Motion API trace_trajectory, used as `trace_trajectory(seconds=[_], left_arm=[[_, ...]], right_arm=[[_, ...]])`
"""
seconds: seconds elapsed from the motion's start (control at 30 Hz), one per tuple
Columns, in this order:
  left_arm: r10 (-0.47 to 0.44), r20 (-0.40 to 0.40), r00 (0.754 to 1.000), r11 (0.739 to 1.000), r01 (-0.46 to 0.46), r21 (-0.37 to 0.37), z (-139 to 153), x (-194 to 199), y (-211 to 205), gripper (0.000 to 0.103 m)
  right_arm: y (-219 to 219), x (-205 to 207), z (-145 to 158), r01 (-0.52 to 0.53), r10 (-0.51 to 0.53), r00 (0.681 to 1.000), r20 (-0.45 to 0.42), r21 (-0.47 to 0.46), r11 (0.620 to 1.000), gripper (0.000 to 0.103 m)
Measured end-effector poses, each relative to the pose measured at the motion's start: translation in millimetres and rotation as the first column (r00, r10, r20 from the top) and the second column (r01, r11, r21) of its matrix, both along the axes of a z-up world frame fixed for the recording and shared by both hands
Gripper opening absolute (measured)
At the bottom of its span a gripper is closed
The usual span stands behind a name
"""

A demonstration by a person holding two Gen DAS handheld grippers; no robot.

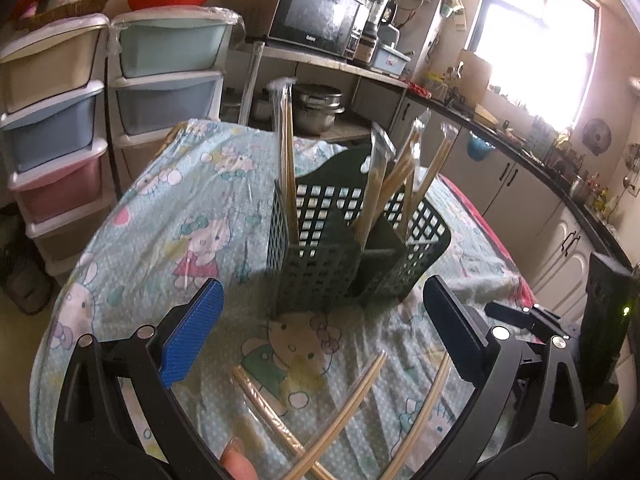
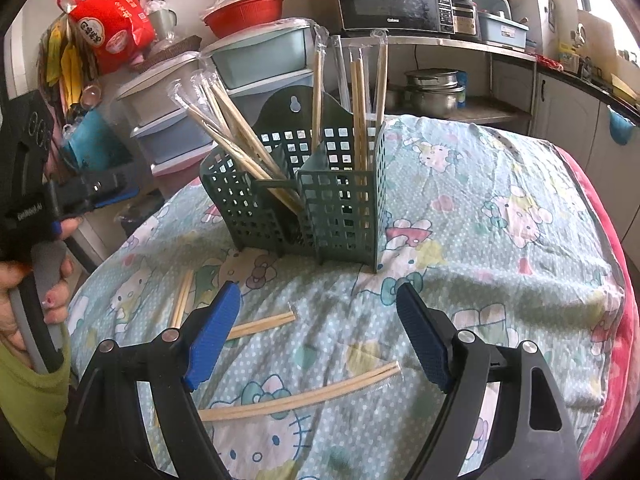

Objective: Organize utensils
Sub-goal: 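Pull both open tools back from the caddy toward the remaining chopsticks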

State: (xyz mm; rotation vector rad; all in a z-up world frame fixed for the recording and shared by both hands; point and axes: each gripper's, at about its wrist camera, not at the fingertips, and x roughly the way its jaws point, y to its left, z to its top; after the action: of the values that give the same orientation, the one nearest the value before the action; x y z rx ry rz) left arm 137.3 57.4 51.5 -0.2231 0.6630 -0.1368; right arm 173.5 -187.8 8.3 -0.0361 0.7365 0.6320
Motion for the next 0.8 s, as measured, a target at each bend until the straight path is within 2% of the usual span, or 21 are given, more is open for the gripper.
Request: trace_trajectory(seconds=[0.8], left_arm=[[0.006, -0.145, 0.989, 1.0, -0.005, 0.014, -59.0, -16.7, 2.2, 0.092]], right_arm=[[-2.9, -18.8, -25.0, -0.003, 0.002, 0.999, -0.047, -0.022, 1.0, 0.078]])
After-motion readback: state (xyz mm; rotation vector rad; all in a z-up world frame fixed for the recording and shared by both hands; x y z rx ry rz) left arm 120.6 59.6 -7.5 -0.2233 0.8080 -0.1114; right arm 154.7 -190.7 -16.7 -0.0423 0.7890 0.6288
